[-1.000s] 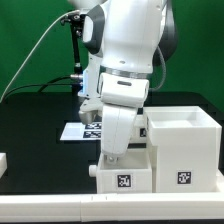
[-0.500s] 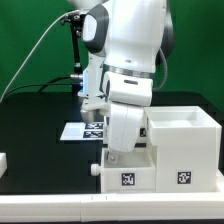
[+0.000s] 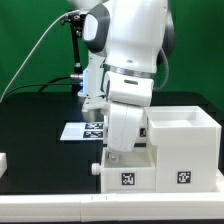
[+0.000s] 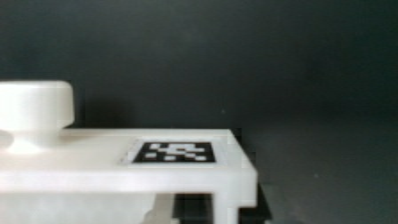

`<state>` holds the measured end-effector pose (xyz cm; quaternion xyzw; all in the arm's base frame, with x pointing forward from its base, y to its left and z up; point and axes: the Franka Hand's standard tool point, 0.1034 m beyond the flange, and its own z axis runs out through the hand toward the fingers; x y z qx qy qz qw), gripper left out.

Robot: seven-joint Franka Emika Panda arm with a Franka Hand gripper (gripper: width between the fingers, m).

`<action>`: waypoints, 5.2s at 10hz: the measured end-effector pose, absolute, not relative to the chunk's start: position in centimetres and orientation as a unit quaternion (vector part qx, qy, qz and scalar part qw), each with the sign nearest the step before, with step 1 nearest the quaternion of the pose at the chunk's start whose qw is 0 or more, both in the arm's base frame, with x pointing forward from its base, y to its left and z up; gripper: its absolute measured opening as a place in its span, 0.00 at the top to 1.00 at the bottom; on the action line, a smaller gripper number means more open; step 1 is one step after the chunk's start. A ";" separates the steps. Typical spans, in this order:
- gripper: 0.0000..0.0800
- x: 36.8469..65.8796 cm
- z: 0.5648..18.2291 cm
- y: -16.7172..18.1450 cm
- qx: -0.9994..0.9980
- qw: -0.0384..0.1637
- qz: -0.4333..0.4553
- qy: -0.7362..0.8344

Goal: Assemble drawer

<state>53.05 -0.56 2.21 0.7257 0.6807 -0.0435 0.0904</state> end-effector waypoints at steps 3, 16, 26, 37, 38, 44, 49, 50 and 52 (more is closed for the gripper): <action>0.95 52.6 2.2 0.6 0.758 0.095 -0.042 0.644; 0.95 52.8 2.1 -2.2 0.719 0.091 -0.041 0.688; 0.95 52.1 2.3 -1.7 0.723 0.093 -0.077 0.680; 0.95 52.2 2.8 -3.5 0.733 0.064 -0.134 0.664; 0.95 52.2 2.8 -3.5 0.732 0.064 -0.134 0.665; 0.95 53.8 1.7 -3.4 0.698 0.102 -0.062 0.706; 0.95 53.9 2.2 -3.0 0.712 0.105 -0.069 0.690; 0.95 54.1 2.4 -2.0 0.724 0.107 -0.075 0.677; 0.95 53.7 2.4 -1.5 0.732 0.103 -0.097 0.667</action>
Offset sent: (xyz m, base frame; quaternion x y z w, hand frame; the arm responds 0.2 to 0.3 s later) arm 0.0028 0.0095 -0.0072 0.0012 -0.0315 0.0134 0.9994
